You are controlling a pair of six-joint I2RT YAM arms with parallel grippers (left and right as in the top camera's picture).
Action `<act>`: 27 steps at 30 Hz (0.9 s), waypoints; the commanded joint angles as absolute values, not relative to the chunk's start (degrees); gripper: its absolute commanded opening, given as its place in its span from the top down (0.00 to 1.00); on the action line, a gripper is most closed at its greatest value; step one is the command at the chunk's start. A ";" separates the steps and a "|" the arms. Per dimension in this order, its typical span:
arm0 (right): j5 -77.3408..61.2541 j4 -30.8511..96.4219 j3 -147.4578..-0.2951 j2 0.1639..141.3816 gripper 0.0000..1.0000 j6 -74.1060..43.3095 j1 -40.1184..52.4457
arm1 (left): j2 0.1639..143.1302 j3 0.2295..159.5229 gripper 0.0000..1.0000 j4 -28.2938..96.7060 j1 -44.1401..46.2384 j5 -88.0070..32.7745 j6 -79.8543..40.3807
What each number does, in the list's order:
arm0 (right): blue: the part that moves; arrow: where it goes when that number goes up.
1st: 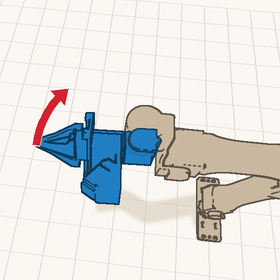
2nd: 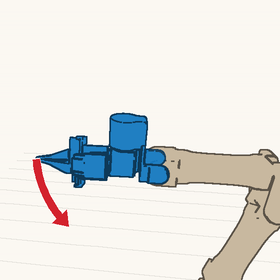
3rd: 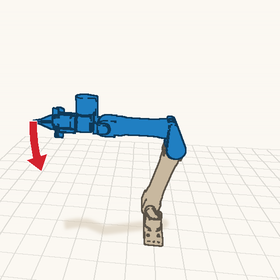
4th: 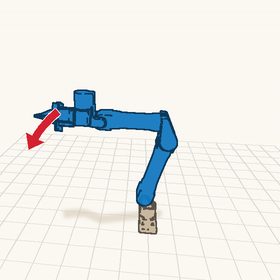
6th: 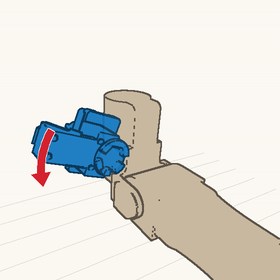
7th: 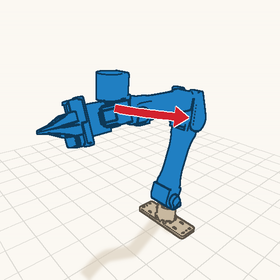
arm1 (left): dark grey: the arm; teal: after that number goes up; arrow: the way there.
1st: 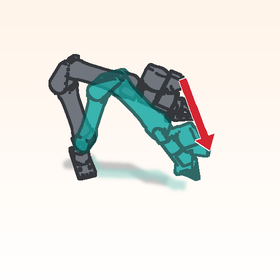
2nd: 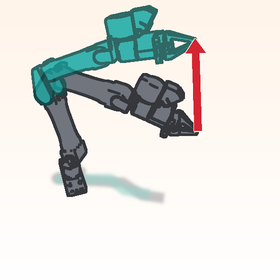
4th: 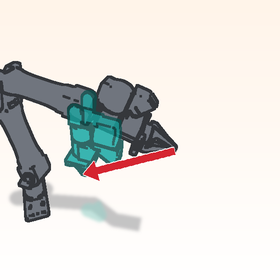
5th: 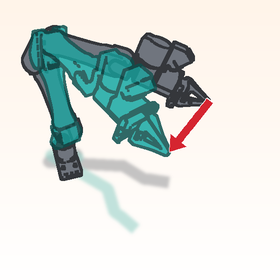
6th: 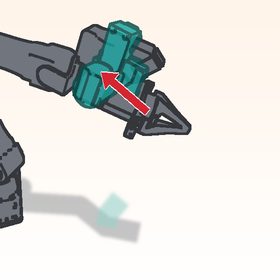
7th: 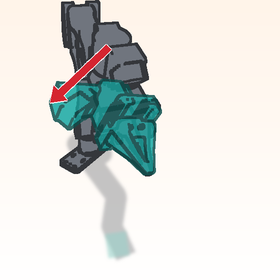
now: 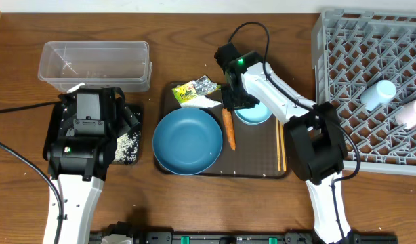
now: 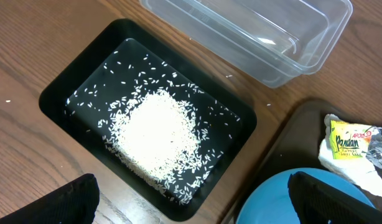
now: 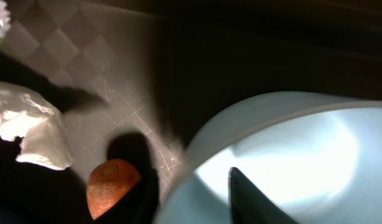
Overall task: Sort waste into correct bins and load items into the dishwasher rack
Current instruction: 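Carry the light-blue saucer with the right gripper into the dish rack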
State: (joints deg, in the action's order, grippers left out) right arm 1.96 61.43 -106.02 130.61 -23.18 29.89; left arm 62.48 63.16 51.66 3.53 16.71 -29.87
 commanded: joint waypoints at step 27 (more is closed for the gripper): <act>-23.90 63.75 -117.73 107.04 0.99 -5.06 0.75 | 62.48 64.03 0.00 51.83 3.29 17.43 -30.30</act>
